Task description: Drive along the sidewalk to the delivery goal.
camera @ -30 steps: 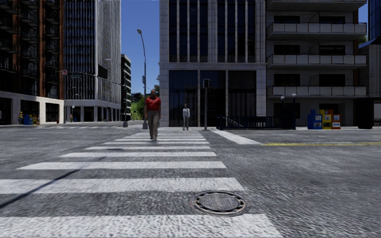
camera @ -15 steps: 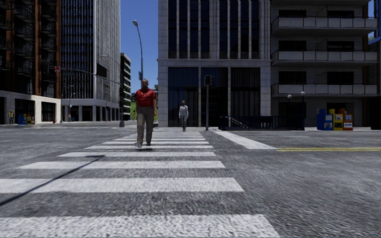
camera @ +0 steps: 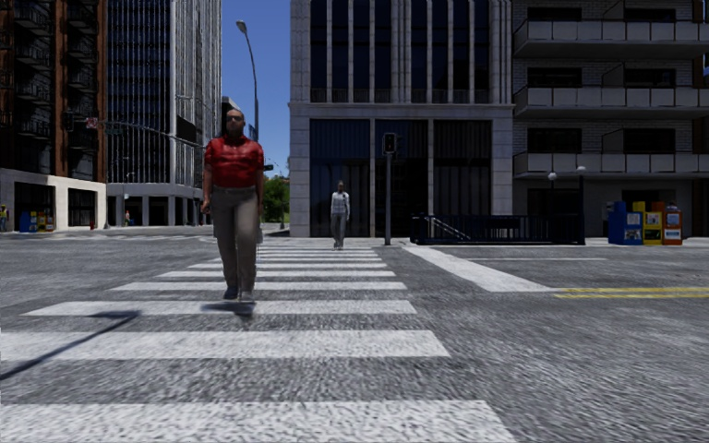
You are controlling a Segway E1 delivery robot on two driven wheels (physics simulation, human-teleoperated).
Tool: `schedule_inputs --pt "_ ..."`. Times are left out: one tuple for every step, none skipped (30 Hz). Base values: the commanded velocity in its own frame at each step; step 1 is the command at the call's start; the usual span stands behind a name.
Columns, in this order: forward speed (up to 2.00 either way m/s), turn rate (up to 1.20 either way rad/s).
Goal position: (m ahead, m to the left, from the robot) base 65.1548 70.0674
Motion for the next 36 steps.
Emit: schedule_inputs --pt "2.00 0.00" --pt "2.00 0.00" --pt "2.00 0.00" --pt "2.00 0.00" --pt "2.00 0.00" --pt "2.00 0.00" --pt "2.00 0.00" --pt "2.00 0.00" --pt "2.00 0.00" --pt "2.00 0.00" --pt "2.00 0.00" --pt "2.00 0.00" --pt "2.00 0.00" --pt "2.00 0.00" --pt "2.00 0.00" --pt "2.00 0.00" --pt "2.00 0.00" --pt "2.00 0.00" --pt "2.00 0.00" --pt "2.00 0.00" --pt "2.00 0.00" --pt "2.00 0.00" --pt "2.00 0.00" --pt "2.00 0.00" --pt "2.00 0.00" --pt "2.00 0.47" --pt "2.00 0.72" --pt "2.00 0.72" --pt "2.00 1.20" --pt "2.00 1.20" --pt "2.00 1.20" --pt "2.00 1.20" --pt "2.00 1.20" --pt "2.00 1.20" --pt "2.00 1.20" --pt "2.00 1.20"
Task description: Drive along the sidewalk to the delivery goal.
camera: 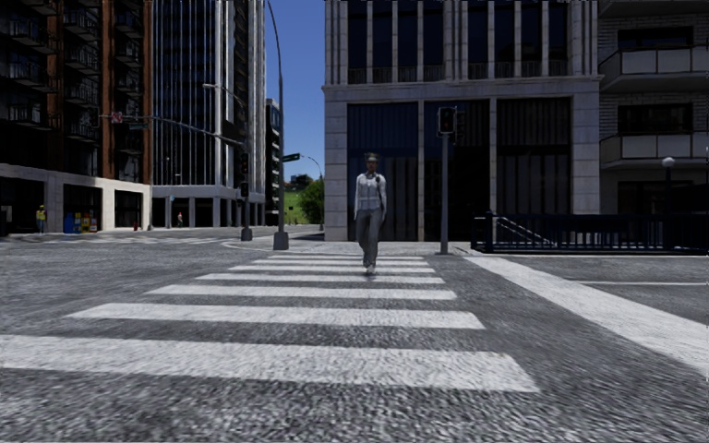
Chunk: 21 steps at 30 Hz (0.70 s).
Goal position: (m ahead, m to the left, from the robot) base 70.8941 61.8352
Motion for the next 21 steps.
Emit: schedule_inputs --pt "2.00 1.20" --pt "2.00 1.20" --pt "2.00 1.20" --pt "2.00 1.20" --pt "2.00 1.16" --pt "2.00 0.70" --pt "2.00 0.15" --pt "2.00 0.15" --pt "2.00 0.04" --pt "2.00 0.02" --pt "2.00 0.01" --pt "2.00 0.01" --pt "2.00 0.01" --pt "2.00 0.01" --pt "2.00 0.00" --pt "2.00 0.00" --pt "2.00 0.00" --pt "2.00 0.00" --pt "2.00 0.00" --pt "2.00 0.00" --pt "2.00 0.00"
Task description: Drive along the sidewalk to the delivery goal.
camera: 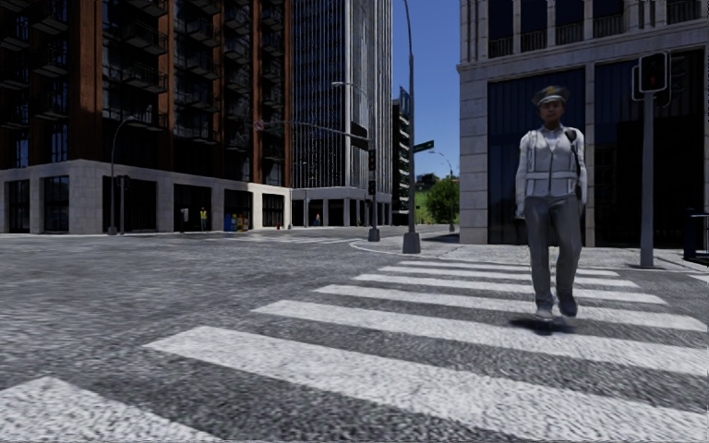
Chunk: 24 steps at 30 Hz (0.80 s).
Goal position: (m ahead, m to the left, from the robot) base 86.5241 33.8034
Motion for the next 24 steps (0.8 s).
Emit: schedule_inputs --pt "2.00 0.00" --pt "2.00 0.00" --pt "2.00 0.00" --pt "2.00 0.00" --pt "2.00 0.00" --pt "2.00 0.00" --pt "2.00 0.00" --pt "2.00 0.00" --pt "2.00 0.00" --pt "2.00 0.00" --pt "2.00 0.00" --pt "2.00 0.00" --pt "2.00 0.00" --pt "2.00 0.00" --pt "2.00 0.00" --pt "2.00 0.00" --pt "2.00 0.00" --pt "2.00 0.00" --pt "2.00 0.00" --pt "2.00 0.00" --pt "2.00 0.00" --pt "2.00 -0.43" --pt "2.00 -0.85" --pt "2.00 -1.02"
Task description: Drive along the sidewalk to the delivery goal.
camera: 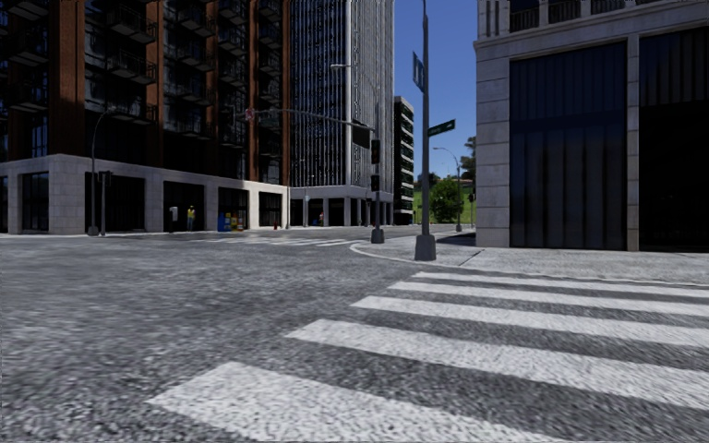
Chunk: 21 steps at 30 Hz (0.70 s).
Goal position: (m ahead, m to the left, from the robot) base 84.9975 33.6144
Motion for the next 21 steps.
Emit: schedule_inputs --pt "2.00 -1.14" --pt "2.00 -1.14" --pt "2.00 -1.17" --pt "2.00 -1.18" --pt "2.00 -1.18" --pt "2.00 -1.18" --pt "2.00 -1.19" --pt "2.00 -1.19" --pt "2.00 -1.20" --pt "2.00 -1.20" --pt "2.00 -1.20" --pt "2.00 -1.20" --pt "2.00 -1.19" --pt "2.00 -1.19" --pt "2.00 -0.44" --pt "2.00 -0.29" --pt "2.00 -0.08" --pt "2.00 -0.01" --pt "2.00 0.00" --pt "2.00 0.00" --pt "2.00 0.00"
